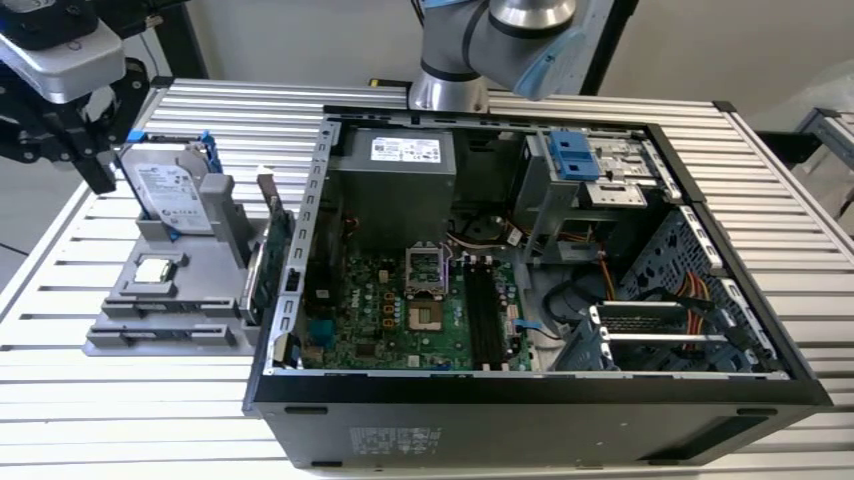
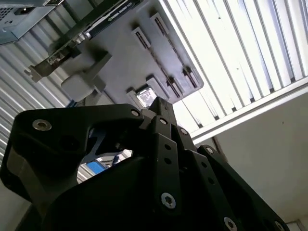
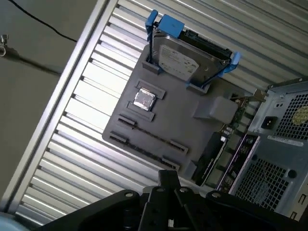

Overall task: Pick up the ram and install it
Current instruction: 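Pick up the ram and move it above insertion slot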

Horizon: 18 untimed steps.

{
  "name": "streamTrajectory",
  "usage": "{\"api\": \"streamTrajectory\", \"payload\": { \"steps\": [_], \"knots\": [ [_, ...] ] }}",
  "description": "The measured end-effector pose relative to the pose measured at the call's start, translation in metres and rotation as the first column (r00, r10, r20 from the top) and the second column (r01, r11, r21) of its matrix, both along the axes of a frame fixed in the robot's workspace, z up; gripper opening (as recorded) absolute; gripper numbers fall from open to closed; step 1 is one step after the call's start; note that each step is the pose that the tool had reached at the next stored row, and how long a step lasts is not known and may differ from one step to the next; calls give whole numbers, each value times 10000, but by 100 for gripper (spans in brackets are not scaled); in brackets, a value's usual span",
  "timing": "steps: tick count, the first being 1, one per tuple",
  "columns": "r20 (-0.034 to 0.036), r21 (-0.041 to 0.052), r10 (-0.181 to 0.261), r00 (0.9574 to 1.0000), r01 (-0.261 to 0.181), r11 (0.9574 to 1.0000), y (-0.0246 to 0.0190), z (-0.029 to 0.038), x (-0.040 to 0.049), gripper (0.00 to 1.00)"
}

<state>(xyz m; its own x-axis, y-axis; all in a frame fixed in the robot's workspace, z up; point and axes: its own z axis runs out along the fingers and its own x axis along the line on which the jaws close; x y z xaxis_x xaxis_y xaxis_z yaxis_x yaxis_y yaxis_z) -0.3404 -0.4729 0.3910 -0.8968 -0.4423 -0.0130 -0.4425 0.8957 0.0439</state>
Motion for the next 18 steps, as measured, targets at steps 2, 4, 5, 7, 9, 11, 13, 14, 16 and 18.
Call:
{"api": "streamTrajectory", "payload": {
  "steps": [2,4,5,7,9,11,13,14,16,18],
  "knots": [
    [0,-1,326,9995,-326,9995,0,0,0,0],
    [0,-3,658,9978,-658,9978,0,0,0,0],
    [-1,-4,823,9966,-823,9966,0,0,0,0],
    [-1,-7,1315,9913,-1315,9913,0,0,0,0],
    [-2,-10,1636,9865,-1636,9865,0,1,-1,0],
    [-2,-12,1954,9807,-1954,9807,0,0,0,0],
    [-1,-13,2264,9740,-2264,9740,0,0,-1,0],
    [-2,-14,2415,9704,-2415,9704,0,0,-1,0],
    [-2,-15,2735,9619,-2735,9619,0,0,-1,0],
    [-2,-16,3063,9519,-3063,9519,0,0,-1,0]
  ]
}}
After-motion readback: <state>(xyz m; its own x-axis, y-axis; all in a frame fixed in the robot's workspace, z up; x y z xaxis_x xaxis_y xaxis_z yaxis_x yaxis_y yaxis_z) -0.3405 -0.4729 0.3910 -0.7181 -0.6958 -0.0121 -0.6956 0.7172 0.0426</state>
